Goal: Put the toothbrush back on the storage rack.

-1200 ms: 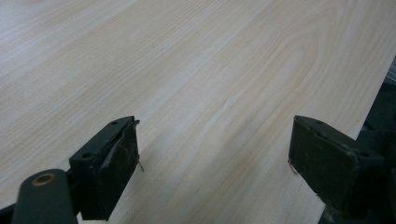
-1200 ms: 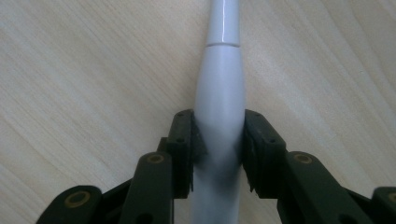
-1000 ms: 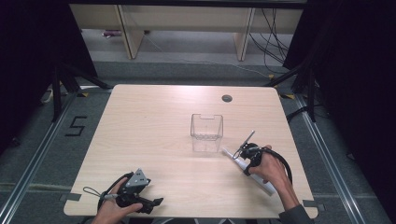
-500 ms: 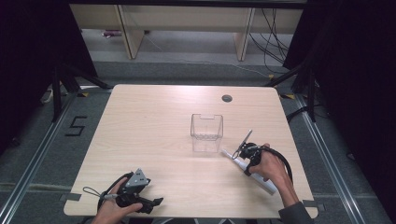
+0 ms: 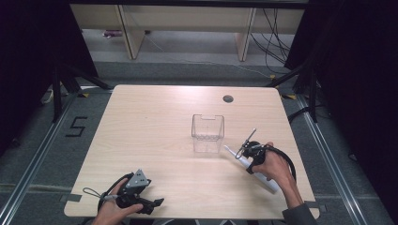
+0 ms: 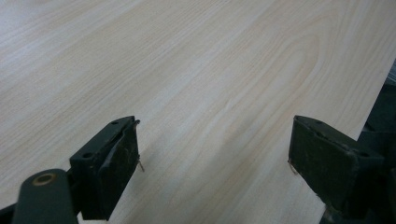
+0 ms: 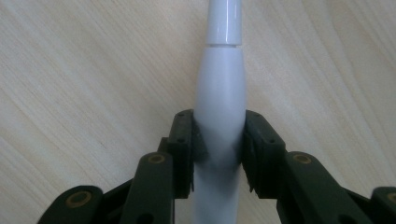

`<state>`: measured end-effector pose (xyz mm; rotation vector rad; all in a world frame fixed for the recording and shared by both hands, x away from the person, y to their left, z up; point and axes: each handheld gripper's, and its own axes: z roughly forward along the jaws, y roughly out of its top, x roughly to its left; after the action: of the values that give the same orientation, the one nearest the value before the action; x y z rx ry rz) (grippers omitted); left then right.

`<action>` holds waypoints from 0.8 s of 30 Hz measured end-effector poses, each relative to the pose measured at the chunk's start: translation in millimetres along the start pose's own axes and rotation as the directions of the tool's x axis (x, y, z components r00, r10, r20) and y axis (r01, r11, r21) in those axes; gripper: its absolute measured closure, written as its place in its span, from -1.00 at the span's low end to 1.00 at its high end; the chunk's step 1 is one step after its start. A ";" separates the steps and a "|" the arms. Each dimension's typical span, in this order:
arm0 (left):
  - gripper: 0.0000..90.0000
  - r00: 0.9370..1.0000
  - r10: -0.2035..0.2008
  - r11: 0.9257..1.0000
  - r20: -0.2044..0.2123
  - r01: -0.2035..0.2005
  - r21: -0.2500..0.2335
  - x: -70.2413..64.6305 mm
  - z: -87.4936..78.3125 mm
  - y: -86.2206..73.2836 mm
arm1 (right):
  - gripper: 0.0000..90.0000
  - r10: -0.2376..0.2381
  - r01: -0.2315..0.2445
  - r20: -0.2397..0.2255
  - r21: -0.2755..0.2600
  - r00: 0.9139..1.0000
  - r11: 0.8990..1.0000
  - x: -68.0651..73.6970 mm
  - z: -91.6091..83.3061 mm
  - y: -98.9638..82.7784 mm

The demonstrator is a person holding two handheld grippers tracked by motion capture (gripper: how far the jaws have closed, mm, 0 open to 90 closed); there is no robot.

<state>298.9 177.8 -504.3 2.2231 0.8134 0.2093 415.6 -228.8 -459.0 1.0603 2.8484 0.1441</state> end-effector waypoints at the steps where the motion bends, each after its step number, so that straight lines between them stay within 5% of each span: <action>1: -0.66 1.000 -0.002 1.000 0.000 0.002 -0.002 -0.2 0.1 0.0 | 0.48 0.003 -0.003 -0.002 -0.009 1.000 1.000 0.1 -1.5 -0.4; 12: -0.66 1.000 -0.003 1.000 -0.002 0.003 -0.003 -0.1 -0.1 0.0 | 0.48 0.032 -0.029 0.015 -0.159 0.999 0.987 -11.4 -35.0 -13.3; 13: -0.66 1.000 -0.003 1.000 -0.001 0.003 -0.003 -0.1 -0.1 0.0 | 0.48 0.080 -0.079 0.000 -0.182 0.997 0.980 -10.1 -40.1 -14.7; 15: -0.66 1.000 -0.004 1.000 -0.002 0.004 -0.004 -0.1 0.0 0.0 | 0.48 0.084 -0.084 -0.008 -0.239 0.996 0.967 -15.0 -49.2 -18.5; 17: -0.66 1.000 -0.006 1.000 -0.007 0.006 -0.005 0.0 -0.1 0.0 | 0.48 0.145 -0.143 -0.012 -0.281 0.989 0.949 -16.9 -56.5 -22.2; 24: -0.66 1.000 -0.005 1.000 -0.006 0.005 -0.006 -0.2 -0.3 0.0 | 0.48 0.194 -0.181 -0.014 -0.423 0.981 0.888 -29.6 -56.4 -26.9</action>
<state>298.7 177.8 -504.0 2.2153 0.8207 0.2153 413.5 -271.5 -404.7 1.2141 2.5068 0.7203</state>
